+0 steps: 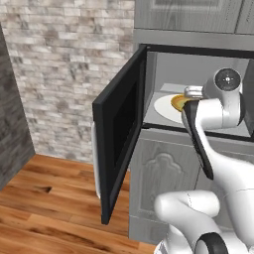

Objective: Pick the chicken drumstick from the counter and place it in the microwave. Then turn on the microwave.

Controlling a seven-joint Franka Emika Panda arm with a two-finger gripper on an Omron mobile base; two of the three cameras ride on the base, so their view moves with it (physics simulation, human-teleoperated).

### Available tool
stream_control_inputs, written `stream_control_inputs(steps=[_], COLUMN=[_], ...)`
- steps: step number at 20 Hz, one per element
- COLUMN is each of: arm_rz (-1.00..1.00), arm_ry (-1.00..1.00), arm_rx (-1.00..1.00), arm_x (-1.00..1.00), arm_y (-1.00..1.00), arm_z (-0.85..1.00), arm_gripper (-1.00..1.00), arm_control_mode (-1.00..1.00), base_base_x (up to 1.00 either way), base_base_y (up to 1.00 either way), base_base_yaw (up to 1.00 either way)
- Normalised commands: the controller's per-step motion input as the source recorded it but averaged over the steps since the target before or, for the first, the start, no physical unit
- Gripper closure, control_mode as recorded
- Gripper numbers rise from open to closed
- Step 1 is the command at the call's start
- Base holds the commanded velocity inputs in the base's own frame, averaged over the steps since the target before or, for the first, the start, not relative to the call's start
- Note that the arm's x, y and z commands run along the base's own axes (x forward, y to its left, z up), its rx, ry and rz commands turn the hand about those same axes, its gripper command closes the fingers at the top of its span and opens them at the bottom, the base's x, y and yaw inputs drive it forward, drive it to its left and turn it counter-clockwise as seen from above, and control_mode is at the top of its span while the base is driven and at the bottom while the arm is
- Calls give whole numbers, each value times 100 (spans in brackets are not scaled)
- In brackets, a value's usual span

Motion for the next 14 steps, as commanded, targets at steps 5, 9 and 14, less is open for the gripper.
stream_control_inputs(steps=[5,9,14], arm_rz=[0,0,0], arm_ry=[-4,-1,0], arm_rx=[0,0,0], arm_x=[19,17,20], arm_y=[-36,-37,-21], arm_z=[-23,-13,-11], arm_gripper=[100,100,100], arm_control_mode=[-100,-100,-100], base_base_x=[0,0,0], base_base_y=[0,0,0], base_base_yaw=[0,0,0])
